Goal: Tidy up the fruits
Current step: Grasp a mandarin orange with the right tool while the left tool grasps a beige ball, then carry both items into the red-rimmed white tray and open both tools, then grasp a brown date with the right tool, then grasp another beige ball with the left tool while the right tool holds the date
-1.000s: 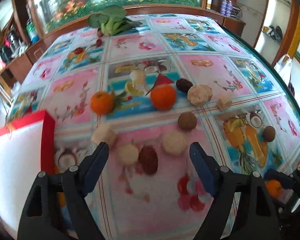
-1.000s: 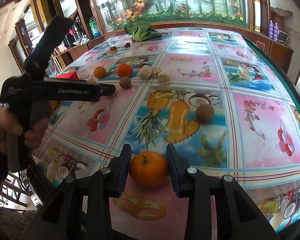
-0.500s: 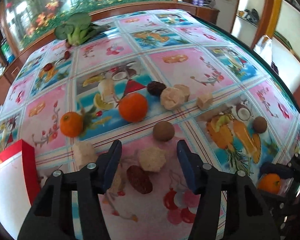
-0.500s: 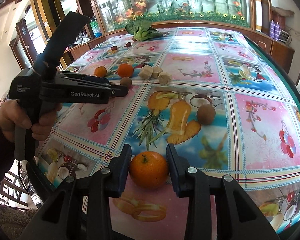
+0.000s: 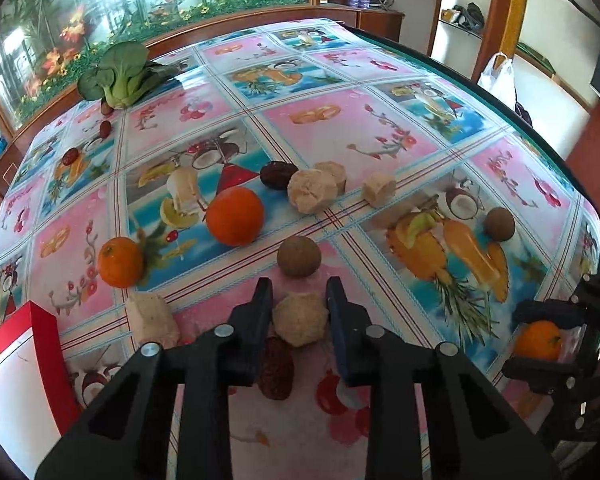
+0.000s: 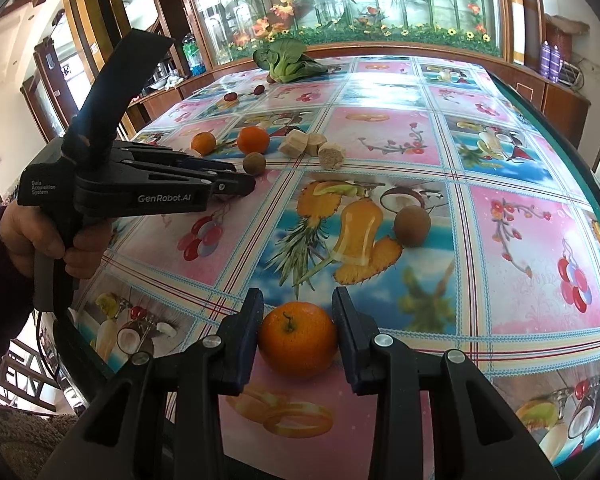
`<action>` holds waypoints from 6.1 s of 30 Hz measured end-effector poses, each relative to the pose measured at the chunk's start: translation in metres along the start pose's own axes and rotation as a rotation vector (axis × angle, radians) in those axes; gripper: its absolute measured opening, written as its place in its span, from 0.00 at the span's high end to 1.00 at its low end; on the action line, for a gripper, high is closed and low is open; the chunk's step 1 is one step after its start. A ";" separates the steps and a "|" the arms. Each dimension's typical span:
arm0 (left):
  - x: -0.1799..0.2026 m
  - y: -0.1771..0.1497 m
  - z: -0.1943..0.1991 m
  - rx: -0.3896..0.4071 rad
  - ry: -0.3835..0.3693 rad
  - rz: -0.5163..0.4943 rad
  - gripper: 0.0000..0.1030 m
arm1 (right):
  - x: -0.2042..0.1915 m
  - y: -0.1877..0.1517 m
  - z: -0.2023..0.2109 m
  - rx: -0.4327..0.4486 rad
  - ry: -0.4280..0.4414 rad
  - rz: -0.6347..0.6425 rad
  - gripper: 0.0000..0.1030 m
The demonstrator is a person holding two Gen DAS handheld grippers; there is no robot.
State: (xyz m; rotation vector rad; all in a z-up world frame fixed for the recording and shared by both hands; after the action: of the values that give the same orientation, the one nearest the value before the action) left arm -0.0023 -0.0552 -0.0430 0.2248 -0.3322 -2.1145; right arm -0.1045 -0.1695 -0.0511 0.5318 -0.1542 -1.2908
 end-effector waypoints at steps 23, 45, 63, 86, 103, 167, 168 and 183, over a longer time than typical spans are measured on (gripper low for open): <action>-0.077 -0.104 0.120 0.231 0.082 0.353 0.72 | -0.061 0.048 0.021 0.104 0.061 0.057 0.67; -0.177 -0.258 0.111 0.107 0.238 0.696 0.71 | -0.275 0.091 -0.085 -0.123 0.237 0.351 0.67; -0.149 -0.251 0.124 0.138 0.277 0.672 0.22 | -0.189 0.083 -0.020 0.073 0.255 0.187 0.45; -0.059 -0.174 0.102 0.094 0.152 0.465 0.20 | -0.095 0.082 -0.037 -0.016 0.148 0.041 0.61; -0.065 -0.159 0.108 0.095 0.148 0.445 0.20 | -0.097 0.101 -0.073 -0.113 0.012 0.113 0.78; -0.048 -0.030 0.010 -0.007 0.094 0.390 0.65 | -0.008 0.082 -0.046 -0.115 0.237 -0.013 0.79; -0.047 -0.030 0.010 -0.007 0.093 0.389 0.67 | -0.008 0.082 -0.046 -0.115 0.238 -0.013 0.79; -0.042 -0.038 0.013 0.006 0.107 0.371 0.70 | -0.010 0.081 -0.047 -0.117 0.240 -0.007 0.78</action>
State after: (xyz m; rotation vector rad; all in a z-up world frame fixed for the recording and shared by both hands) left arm -0.0147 0.0016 -0.0414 0.2573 -0.2919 -1.7292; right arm -0.0177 -0.1323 -0.0530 0.5826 0.1225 -1.2241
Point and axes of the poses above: each gripper's, at about its wrist camera, not at the fingertips, and z roughly against the way its jaws point, x to its right, y to its top, the point moved 5 cm from there along -z, roughly the way its jaws point, and after that the axes turned 15 degrees about -x, right-handed, at the moved point
